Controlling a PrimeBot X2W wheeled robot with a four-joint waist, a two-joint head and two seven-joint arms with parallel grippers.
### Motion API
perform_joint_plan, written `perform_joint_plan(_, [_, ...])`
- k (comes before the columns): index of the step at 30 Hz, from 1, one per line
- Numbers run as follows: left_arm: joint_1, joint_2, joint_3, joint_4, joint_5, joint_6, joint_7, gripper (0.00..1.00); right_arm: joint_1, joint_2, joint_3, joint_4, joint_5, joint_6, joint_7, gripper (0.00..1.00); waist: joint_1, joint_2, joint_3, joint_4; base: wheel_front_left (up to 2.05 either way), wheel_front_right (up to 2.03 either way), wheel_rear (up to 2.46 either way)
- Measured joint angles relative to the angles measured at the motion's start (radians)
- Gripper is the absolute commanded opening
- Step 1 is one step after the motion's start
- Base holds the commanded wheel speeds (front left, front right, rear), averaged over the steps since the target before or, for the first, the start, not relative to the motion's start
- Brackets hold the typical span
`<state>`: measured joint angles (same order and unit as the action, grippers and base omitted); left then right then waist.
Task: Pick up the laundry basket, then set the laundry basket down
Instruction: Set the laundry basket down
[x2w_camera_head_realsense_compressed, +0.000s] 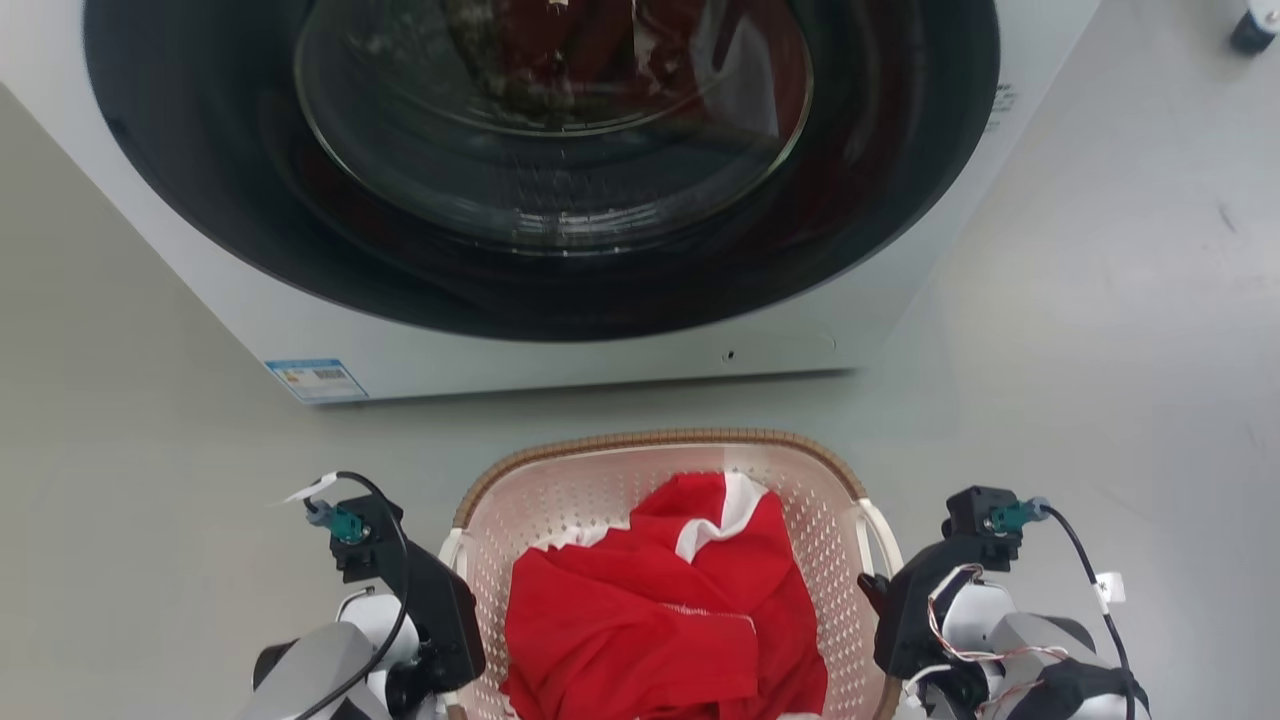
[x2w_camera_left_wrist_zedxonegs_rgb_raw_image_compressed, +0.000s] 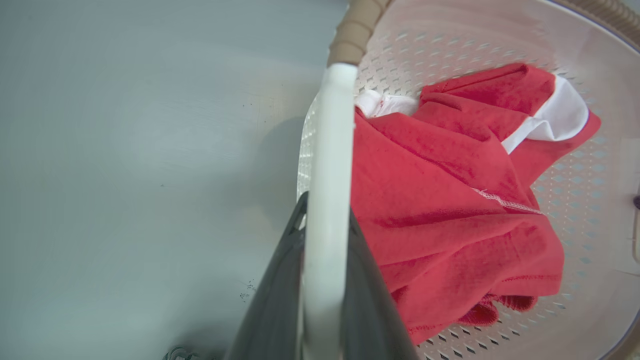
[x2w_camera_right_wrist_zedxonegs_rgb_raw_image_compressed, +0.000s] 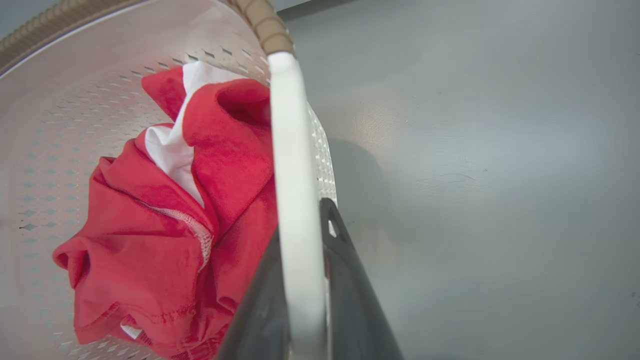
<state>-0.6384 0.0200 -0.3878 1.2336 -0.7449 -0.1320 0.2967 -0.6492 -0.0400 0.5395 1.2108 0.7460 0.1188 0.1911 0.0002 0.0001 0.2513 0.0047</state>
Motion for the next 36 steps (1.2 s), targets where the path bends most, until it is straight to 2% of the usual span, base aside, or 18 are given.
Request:
perform_joint_plan(15, [-0.101,0.011,-0.002,-0.029,0.019,0.014,-0.105,0.0,-0.125,-0.007,0.021,-0.027,-0.042,-0.013,-0.08,0.0,0.0001,0.0001,0.217,-0.017,0.0,0.0,0.0])
perform_joint_plan(36, [-0.248,0.027,-0.015,-0.058,0.077,0.044,-0.287,0.0,-0.282,-0.021,0.041,-0.05,-0.096,-0.022,-0.262,0.0,0.0,0.0001,0.494,-0.036,0.0,0.0,0.0])
